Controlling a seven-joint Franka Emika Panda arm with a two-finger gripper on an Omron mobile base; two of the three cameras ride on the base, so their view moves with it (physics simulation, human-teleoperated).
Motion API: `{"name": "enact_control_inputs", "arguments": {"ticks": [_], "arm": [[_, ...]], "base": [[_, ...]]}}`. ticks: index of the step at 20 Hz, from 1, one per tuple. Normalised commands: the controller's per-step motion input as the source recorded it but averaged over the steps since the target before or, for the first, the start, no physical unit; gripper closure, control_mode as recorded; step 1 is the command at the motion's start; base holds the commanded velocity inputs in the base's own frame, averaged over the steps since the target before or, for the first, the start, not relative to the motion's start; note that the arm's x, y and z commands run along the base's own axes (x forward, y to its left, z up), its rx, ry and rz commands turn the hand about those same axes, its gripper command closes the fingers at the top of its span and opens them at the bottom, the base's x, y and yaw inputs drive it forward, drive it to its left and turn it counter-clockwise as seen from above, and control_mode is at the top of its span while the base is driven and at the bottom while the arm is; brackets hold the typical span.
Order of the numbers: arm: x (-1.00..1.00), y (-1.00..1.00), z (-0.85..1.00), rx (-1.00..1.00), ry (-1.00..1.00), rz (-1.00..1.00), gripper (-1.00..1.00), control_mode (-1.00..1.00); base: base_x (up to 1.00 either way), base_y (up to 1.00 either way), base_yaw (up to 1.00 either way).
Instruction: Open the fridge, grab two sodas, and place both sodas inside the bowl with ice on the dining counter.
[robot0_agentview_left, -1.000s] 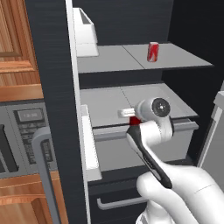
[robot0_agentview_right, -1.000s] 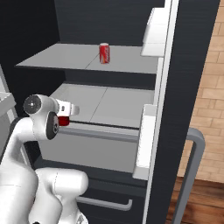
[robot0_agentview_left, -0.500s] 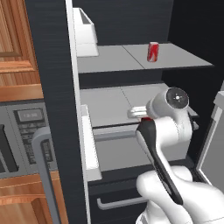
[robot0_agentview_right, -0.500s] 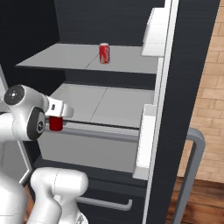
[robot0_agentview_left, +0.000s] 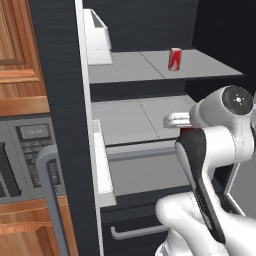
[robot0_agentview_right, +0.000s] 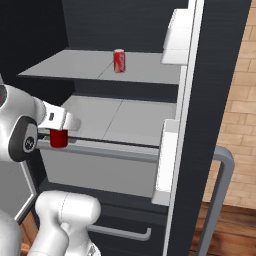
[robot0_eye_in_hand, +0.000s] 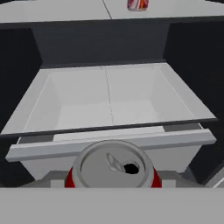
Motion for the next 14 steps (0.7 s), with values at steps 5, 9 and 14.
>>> {"name": "enact_control_inputs", "arguments": {"ticks": [5,9,14], "arm": [[-0.46,-0.23,0.77,0.00,0.00,-0.03,1.00,-1.00],[-0.49,-0.01,0.29,0.00,0.00,-0.05,1.00,-1.00],[-0.94,-0.04,-0.01,0.01,-0.10,-0.05,1.00,-1.00]], "base": [[0.00,0.00,0.00],[0.00,0.00,0.00],[0.00,0.00,0.00]]}}
